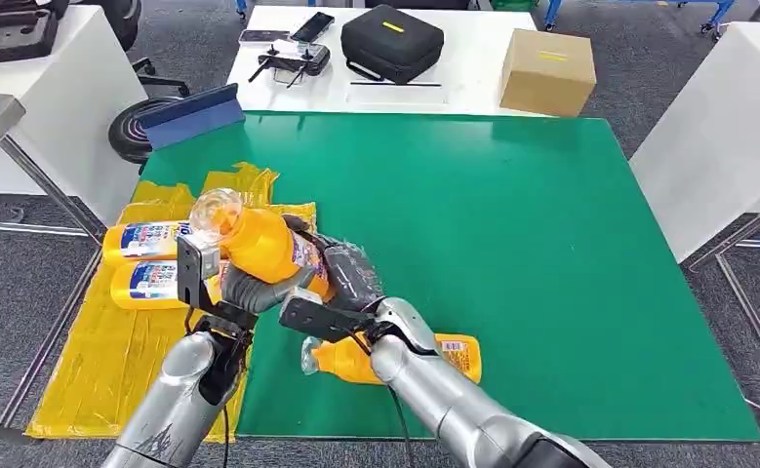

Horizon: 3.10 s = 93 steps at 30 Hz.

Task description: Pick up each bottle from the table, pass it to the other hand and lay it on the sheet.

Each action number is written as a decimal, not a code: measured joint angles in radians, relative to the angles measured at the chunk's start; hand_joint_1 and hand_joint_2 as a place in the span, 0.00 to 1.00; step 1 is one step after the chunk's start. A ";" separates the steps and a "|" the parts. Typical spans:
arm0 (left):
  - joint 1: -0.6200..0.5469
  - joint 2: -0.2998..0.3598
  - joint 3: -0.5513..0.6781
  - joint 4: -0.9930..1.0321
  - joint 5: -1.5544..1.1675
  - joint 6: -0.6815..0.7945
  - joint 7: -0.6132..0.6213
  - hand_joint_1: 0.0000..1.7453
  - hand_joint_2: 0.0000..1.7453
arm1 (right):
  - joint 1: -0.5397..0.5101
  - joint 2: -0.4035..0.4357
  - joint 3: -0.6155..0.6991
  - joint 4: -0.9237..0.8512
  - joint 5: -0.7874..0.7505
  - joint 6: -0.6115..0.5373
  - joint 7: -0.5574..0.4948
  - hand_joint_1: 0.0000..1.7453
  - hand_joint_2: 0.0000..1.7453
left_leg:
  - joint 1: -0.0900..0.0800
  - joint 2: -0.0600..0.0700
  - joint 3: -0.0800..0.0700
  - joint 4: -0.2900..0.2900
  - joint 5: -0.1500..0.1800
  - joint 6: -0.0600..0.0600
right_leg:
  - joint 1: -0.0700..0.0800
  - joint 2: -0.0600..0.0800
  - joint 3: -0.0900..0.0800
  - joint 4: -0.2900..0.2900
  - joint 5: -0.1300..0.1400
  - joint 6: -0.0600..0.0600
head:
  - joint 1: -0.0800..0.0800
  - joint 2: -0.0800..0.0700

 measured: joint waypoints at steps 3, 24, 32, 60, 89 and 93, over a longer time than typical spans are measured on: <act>0.003 0.000 0.000 -0.005 0.000 0.012 -0.003 1.00 1.00 | 0.000 0.002 0.000 0.000 -0.003 0.005 0.000 1.00 1.00 | 0.000 0.000 0.000 0.000 0.000 0.000 | 0.000 0.000 0.000 0.000 0.000 0.000 | 0.000 0.000; 0.010 -0.008 0.022 -0.021 -0.021 0.080 -0.017 1.00 1.00 | 0.026 -0.001 -0.007 -0.034 -0.005 0.004 0.004 0.00 1.00 | 0.000 0.000 0.000 0.000 0.000 0.000 | 0.000 0.000 0.000 0.000 0.000 0.000 | -0.001 0.000; 0.012 -0.008 0.034 -0.029 -0.021 0.082 -0.017 1.00 1.00 | 0.037 -0.009 -0.007 -0.062 -0.002 0.006 0.005 0.00 1.00 | 0.000 0.000 0.000 0.000 0.000 0.000 | 0.000 0.000 0.000 0.000 0.000 0.000 | 0.000 0.000; 0.052 0.011 0.265 -0.150 -0.398 0.424 -0.092 1.00 1.00 | 0.292 -0.310 -0.106 -0.759 0.478 0.042 0.390 0.00 1.00 | 0.000 0.000 -0.002 0.000 0.000 0.000 | 0.000 0.000 -0.002 0.000 0.000 0.000 | 0.000 0.000; -0.382 0.123 0.237 0.396 -1.686 0.795 0.250 1.00 1.00 | 0.398 -0.391 -0.074 -0.931 0.462 0.061 0.309 0.00 1.00 | 0.003 -0.001 -0.003 0.000 0.004 -0.004 | 0.003 0.000 -0.003 0.000 0.003 -0.004 | 0.000 0.000; -0.500 0.123 0.193 0.566 -1.740 0.779 0.295 1.00 1.00 | 0.385 -0.396 -0.040 -0.926 0.449 0.069 0.305 0.00 1.00 | 0.003 0.000 -0.003 0.000 0.004 -0.004 | 0.003 0.000 -0.002 0.000 0.003 -0.004 | 0.000 0.000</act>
